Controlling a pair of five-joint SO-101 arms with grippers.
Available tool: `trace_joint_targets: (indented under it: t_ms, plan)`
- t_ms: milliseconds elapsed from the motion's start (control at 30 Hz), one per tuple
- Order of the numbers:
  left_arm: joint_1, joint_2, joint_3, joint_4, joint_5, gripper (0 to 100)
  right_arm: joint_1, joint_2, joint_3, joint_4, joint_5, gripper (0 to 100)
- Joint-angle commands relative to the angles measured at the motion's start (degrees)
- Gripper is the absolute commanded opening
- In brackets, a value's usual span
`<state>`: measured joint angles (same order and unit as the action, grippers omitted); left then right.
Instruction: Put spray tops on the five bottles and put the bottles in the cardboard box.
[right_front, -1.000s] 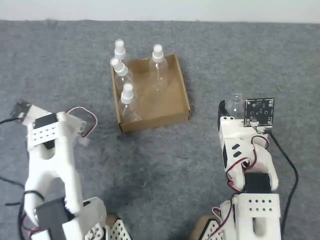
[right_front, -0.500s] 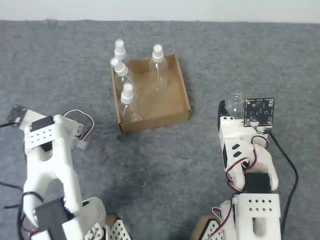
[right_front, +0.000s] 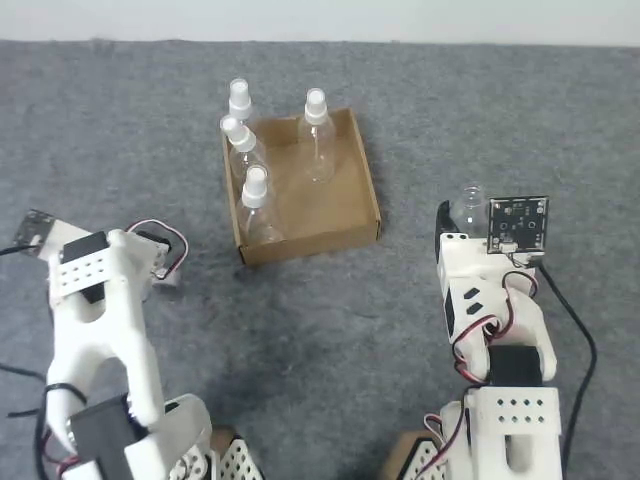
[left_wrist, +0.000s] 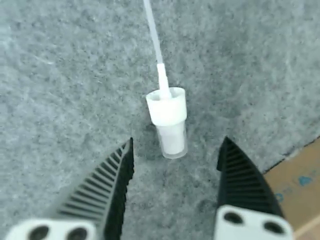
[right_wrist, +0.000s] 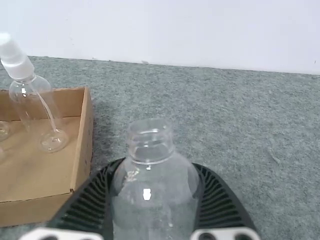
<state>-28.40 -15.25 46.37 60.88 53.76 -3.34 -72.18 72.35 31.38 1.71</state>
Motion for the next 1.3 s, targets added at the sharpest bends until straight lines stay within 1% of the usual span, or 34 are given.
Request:
trace_joint_targets:
  t_ms: [0, 200, 533, 933, 1000, 1067, 1267]
  plan:
    - [-0.1, -0.5, -0.6, 0.5, 0.7, 25, -0.2, -1.5, -1.0, -1.5, 0.0, 4.4]
    - [-0.1, -1.1, -0.7, 1.1, 0.7, 25, -0.3, -1.5, -1.0, -1.5, 0.0, 4.4]
    - [-0.1, -1.1, -11.2, 16.4, 0.6, 25, -0.4, -1.5, -0.9, -1.5, 0.0, 4.5]
    - [-0.4, -1.1, -17.8, 18.6, 0.1, 25, -0.5, -1.4, -0.9, -1.5, 0.0, 4.5]
    - [-0.3, -1.0, -19.3, 21.4, -2.2, 25, -0.5, -1.4, -0.9, -1.5, 0.0, 4.5]
    - [-0.4, -0.6, -20.9, 24.5, -6.2, 25, -0.4, -1.5, -0.9, -1.5, 0.0, 4.5]
    - [-0.4, -0.6, -23.2, 28.9, -21.3, 25, -0.2, -1.5, -0.9, -1.5, 0.0, 4.5]
